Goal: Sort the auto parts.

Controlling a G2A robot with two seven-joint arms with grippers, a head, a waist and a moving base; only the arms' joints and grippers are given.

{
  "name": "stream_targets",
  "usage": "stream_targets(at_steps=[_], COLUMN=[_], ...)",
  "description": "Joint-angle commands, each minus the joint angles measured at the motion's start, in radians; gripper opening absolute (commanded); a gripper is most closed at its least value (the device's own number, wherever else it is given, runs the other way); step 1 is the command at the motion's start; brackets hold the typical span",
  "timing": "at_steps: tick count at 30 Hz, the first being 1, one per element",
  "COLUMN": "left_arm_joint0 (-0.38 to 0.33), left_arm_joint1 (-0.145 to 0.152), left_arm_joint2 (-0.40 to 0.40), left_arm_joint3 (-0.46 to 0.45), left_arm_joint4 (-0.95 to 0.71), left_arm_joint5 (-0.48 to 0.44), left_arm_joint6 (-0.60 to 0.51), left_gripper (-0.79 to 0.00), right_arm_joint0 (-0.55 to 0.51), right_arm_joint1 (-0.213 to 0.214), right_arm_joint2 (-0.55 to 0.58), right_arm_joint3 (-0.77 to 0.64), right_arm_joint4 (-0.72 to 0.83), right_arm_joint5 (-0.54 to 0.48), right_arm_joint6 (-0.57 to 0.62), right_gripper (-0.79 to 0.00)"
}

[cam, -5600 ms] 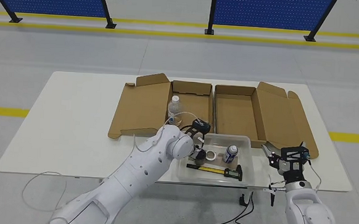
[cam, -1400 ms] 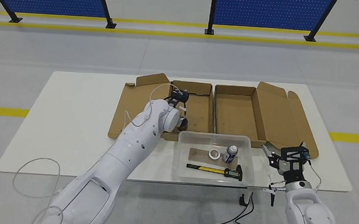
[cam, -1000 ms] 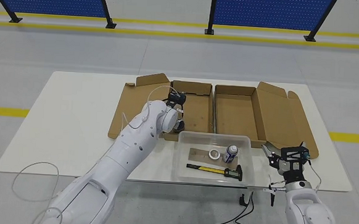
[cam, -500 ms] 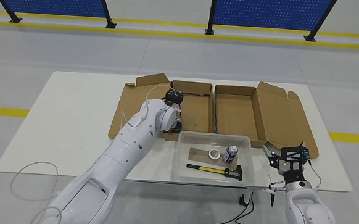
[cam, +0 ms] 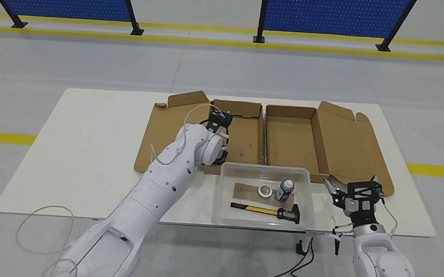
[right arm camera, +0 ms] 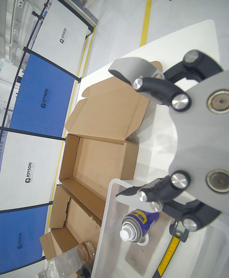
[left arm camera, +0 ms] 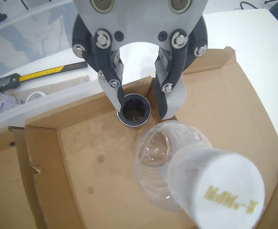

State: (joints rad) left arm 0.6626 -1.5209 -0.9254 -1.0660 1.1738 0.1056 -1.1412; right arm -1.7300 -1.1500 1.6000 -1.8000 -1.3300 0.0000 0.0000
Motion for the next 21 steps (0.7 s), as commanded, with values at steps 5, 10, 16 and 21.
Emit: stream_targets(at_steps=[5,10,16,21], left_arm_joint0=[0.101,0.195,0.254,0.265], left_arm_joint1=[0.03,0.046,0.051,0.039], left_arm_joint2=[-0.05,-0.069,-0.03,0.045], left_arm_joint3=[-0.267,-0.455,-0.487,-0.437], left_arm_joint4=[0.058,0.037,0.038,0.023], left_arm_joint5=[-0.035,-0.157,-0.28,-0.339], left_arm_joint6=[-0.049,0.018,0.157,0.266], left_gripper=[-0.277,0.0,0.0,0.0], right_arm_joint0=[0.0,0.0,0.0,0.0], right_arm_joint1=[0.0,0.0,0.0,0.0], right_arm_joint2=[0.0,0.0,0.0,0.0], right_arm_joint3=[0.0,0.0,0.0,0.0], right_arm_joint4=[0.0,0.0,0.0,0.0], right_arm_joint5=[0.0,0.0,0.0,0.0], right_arm_joint6=[0.0,0.0,0.0,0.0], right_gripper=[0.0,0.0,0.0,0.0])
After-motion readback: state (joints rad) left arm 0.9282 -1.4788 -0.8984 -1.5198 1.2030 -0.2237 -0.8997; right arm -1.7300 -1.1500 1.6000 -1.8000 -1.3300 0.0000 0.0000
